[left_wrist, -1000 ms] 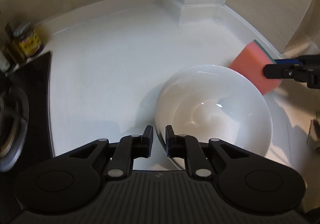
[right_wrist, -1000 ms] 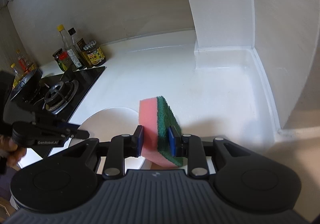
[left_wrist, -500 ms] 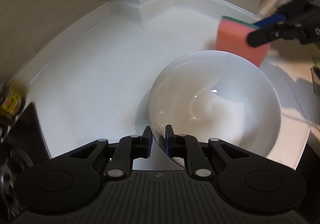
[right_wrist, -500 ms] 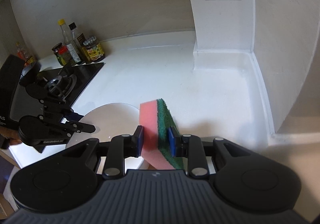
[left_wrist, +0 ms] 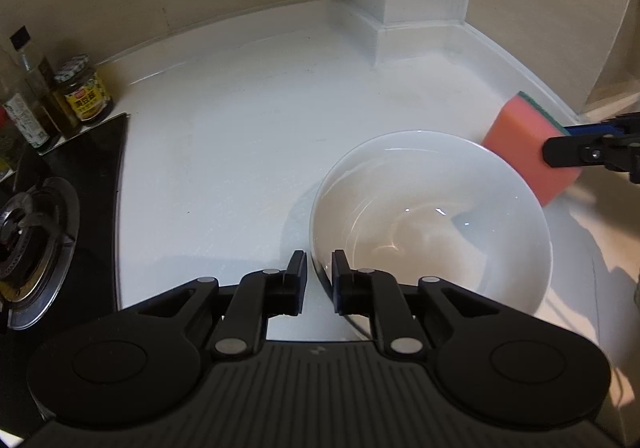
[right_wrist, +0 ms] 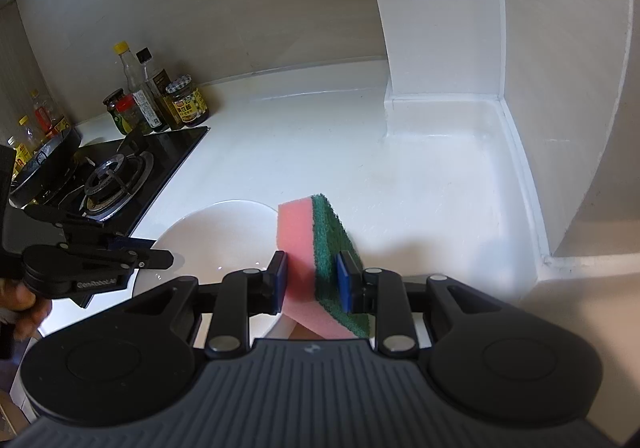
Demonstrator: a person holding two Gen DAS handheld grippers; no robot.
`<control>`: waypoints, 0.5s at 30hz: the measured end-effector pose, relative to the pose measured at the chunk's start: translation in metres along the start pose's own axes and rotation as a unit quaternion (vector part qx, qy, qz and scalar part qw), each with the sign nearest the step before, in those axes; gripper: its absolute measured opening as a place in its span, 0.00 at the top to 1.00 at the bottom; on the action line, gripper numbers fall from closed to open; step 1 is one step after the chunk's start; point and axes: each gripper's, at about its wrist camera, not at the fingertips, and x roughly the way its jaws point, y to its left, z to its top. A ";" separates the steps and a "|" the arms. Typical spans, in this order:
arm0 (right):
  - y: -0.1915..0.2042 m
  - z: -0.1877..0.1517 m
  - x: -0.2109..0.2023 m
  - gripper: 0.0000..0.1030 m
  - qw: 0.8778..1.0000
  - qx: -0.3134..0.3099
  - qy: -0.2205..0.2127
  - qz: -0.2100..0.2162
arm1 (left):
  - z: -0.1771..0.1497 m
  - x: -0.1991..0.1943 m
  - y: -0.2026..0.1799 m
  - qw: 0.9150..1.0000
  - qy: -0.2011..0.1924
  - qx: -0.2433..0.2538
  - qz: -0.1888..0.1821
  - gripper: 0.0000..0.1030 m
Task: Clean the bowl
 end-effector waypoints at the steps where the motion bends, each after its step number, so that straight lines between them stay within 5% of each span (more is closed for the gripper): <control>1: 0.001 -0.002 -0.001 0.78 1.000 -0.003 0.001 0.000 | 0.000 0.002 -0.001 1.000 0.005 -0.001 -0.002 0.89; 8: -0.003 0.007 0.001 0.78 1.000 -0.015 0.010 0.005 | 0.015 0.004 0.002 0.993 0.011 0.113 -0.036 0.89; 12: -0.002 0.018 0.010 0.78 1.000 -0.028 0.009 -0.004 | 0.021 0.009 0.000 0.973 0.013 0.221 -0.069 0.84; 15: -0.002 0.019 0.012 0.78 1.000 -0.027 0.010 -0.003 | 0.027 0.010 0.005 0.976 0.025 0.202 -0.076 0.83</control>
